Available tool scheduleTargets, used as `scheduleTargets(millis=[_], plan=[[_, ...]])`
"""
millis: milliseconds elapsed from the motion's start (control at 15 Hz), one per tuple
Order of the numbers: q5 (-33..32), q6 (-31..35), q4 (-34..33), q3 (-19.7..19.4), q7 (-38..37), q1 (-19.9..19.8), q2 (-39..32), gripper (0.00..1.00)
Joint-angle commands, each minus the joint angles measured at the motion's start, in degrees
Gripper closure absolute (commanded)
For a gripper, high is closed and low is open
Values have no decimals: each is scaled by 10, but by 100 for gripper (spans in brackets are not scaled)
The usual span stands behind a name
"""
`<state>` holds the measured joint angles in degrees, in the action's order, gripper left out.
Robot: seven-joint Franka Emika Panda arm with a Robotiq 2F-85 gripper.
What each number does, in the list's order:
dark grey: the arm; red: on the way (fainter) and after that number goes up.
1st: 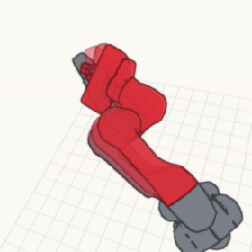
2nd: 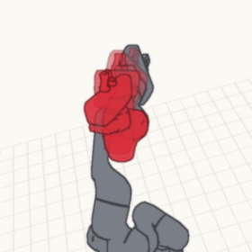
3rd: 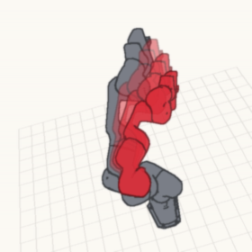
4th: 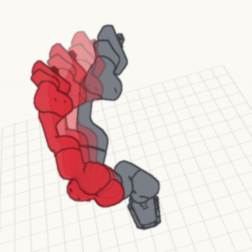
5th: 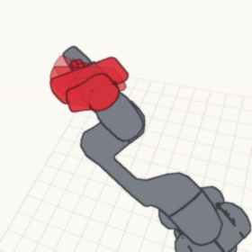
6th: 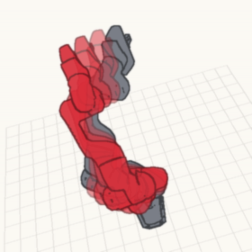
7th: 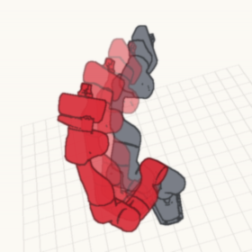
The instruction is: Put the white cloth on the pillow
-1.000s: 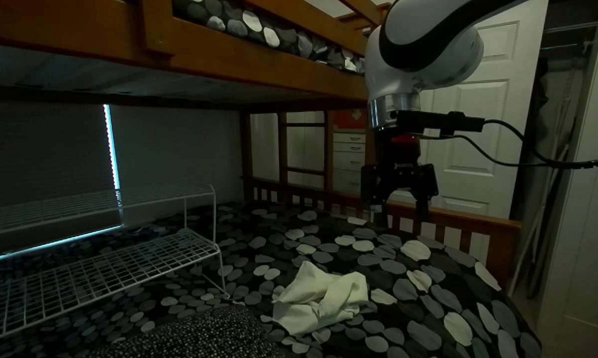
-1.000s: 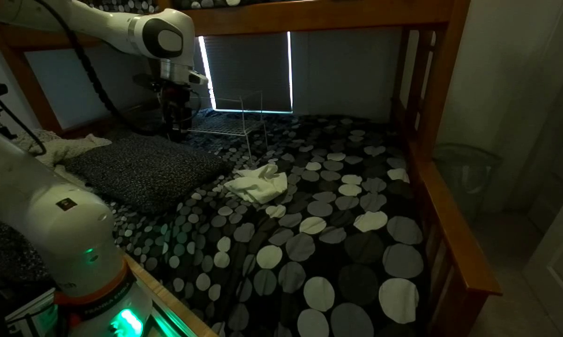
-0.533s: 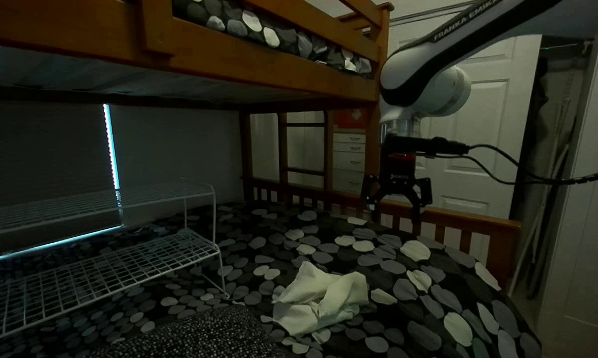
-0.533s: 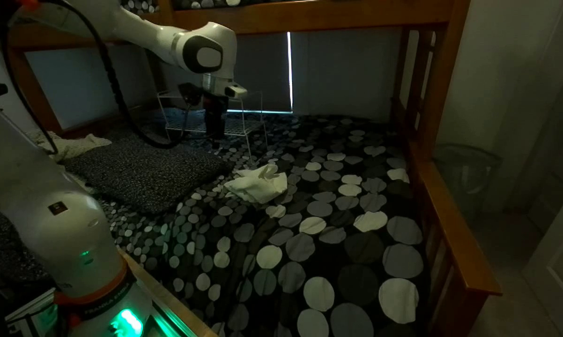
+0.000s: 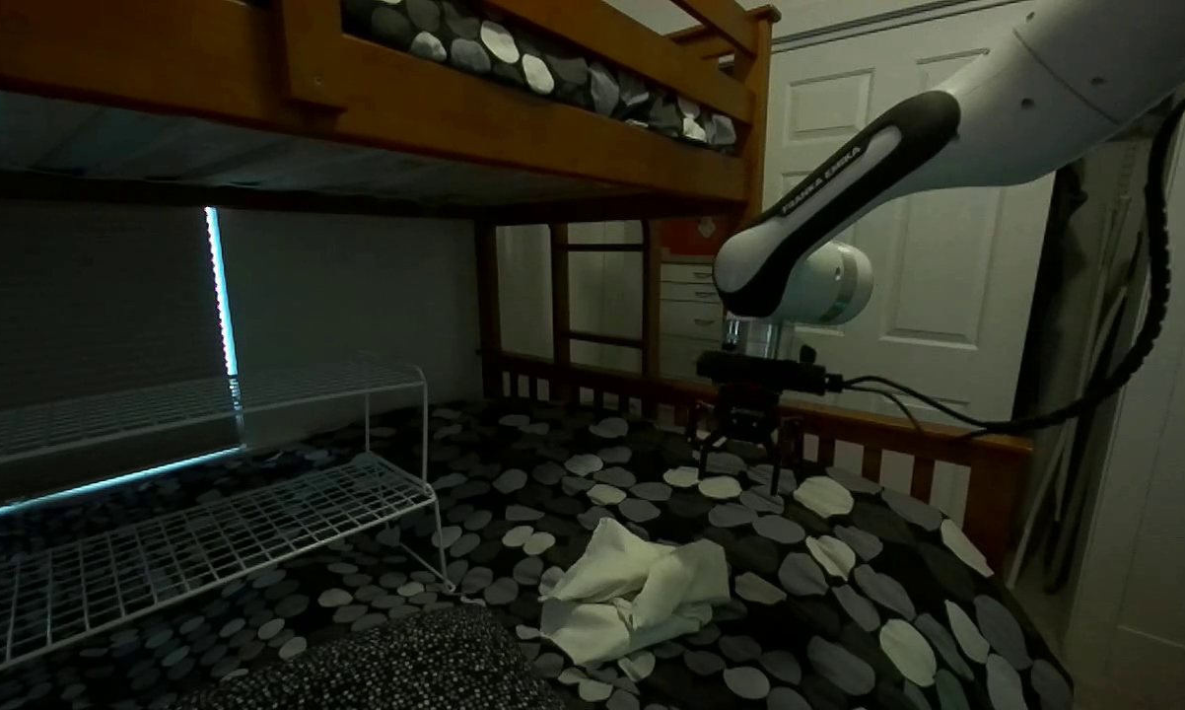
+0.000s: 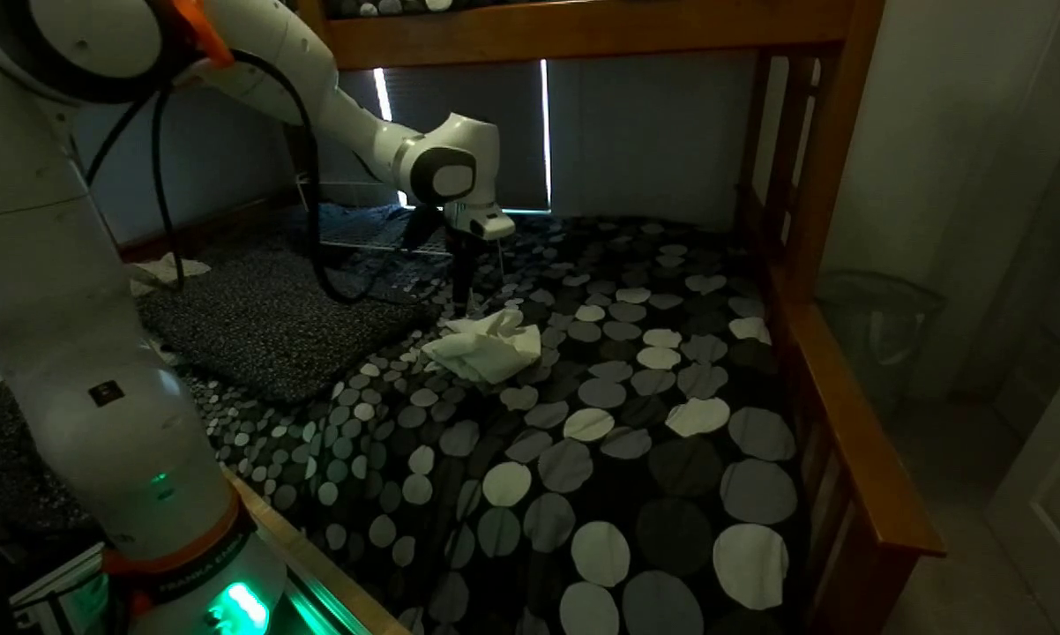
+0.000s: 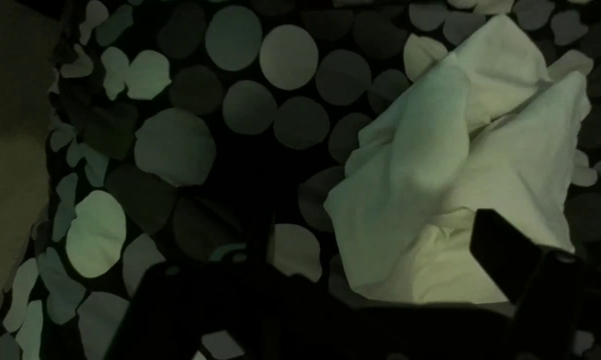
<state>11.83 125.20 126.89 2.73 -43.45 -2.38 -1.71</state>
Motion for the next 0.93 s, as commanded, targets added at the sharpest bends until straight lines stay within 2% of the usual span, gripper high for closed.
scheduleTargets(millis=[0,200,333,400,867], plan=[[-18,62,-21,-5,-68,26,-66,0],[-10,84,-35,-8,-69,41,-112,0],[-6,87,-46,-5,-29,45,-139,0],[-4,83,-30,-11,-47,48,-112,0],[-4,83,-37,-14,-45,51,-120,0]])
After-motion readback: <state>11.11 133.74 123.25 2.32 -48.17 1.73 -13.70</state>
